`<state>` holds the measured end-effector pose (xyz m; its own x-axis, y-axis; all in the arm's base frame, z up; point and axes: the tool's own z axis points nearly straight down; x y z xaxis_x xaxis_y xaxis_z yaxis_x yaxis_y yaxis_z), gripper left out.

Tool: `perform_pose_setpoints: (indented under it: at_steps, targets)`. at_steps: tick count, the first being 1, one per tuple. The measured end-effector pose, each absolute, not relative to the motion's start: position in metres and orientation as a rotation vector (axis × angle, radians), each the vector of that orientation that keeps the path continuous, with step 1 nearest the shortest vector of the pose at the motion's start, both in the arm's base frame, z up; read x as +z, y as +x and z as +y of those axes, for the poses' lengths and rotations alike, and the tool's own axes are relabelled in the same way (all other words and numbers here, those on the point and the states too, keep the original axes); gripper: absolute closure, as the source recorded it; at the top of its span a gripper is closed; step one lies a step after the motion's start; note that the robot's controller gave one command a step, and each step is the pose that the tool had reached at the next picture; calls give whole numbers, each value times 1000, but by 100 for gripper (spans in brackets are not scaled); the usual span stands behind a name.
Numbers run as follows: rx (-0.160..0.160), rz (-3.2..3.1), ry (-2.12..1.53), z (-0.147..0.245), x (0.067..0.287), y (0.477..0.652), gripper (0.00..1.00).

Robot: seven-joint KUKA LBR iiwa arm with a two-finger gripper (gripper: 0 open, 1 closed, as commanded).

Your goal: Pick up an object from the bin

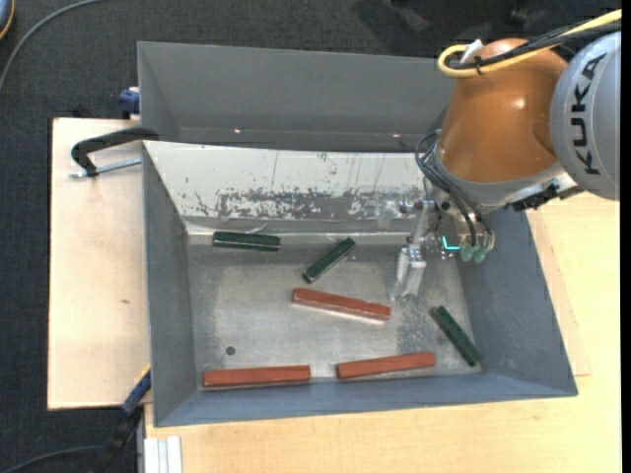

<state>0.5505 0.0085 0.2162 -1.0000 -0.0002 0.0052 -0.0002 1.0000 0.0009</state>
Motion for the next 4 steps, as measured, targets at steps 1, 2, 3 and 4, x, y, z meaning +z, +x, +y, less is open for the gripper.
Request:
perform_pose_setpoints:
  at_steps: [1, 2, 3, 4]
  targets:
    - [-3, -3115, -432, 23, 71, 578, 0]
    - [-5, -3119, -390, 75, 72, 549, 0]
    - [-6, -3128, -397, 73, 74, 552, 100]
    - [-3, -3120, -395, 73, 71, 549, 0]
